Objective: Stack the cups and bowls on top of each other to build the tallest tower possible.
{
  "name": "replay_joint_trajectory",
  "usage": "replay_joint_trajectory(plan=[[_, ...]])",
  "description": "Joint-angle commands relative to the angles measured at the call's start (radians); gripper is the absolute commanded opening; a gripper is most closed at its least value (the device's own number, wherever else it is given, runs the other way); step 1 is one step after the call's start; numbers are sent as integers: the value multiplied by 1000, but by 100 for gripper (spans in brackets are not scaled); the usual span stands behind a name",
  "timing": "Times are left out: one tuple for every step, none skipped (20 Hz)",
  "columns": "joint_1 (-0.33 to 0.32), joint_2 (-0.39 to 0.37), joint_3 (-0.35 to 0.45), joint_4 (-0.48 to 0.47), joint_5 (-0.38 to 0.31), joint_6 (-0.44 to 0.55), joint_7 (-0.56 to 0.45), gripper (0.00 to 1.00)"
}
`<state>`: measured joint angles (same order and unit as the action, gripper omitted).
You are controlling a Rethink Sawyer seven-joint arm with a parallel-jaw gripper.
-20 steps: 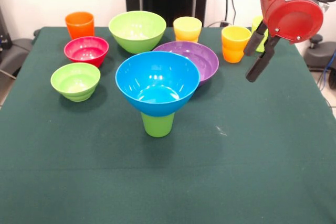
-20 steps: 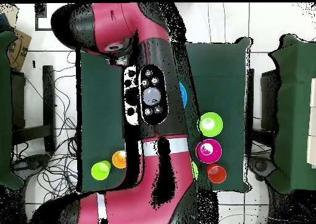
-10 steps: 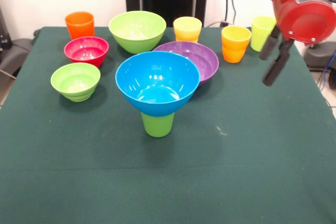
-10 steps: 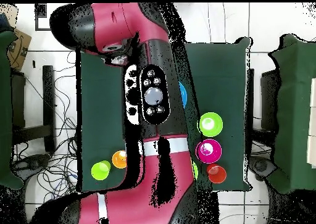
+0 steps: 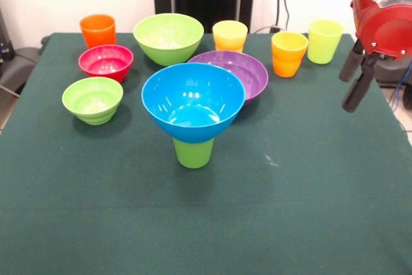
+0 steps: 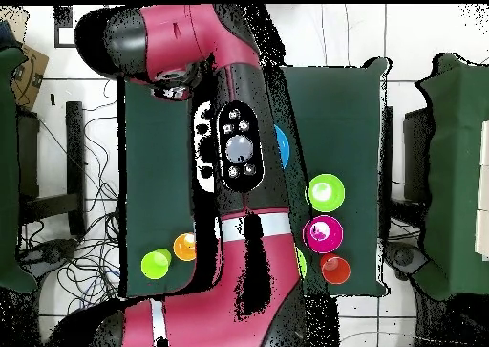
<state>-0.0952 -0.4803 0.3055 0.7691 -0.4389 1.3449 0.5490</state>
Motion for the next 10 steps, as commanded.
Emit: replay_joint_trajectory(plan=[[-2,11,84,111,-117,131,-536,100],[1,15,88,107,-136,133,-590,100],[-5,15,99,116,-134,138,-630,100],[-9,15,110,117,-141,144,-684,100],[-14,13,115,122,-144,142,-720,100],[-21,4,120,138,-147,141,-771,100],[-24,1,119,145,-151,128,-791,100],[-27,1,115,152,-149,115,-797,100],[-26,2,110,157,-153,105,-813,100],[-28,0,106,164,-153,92,-817,100]])
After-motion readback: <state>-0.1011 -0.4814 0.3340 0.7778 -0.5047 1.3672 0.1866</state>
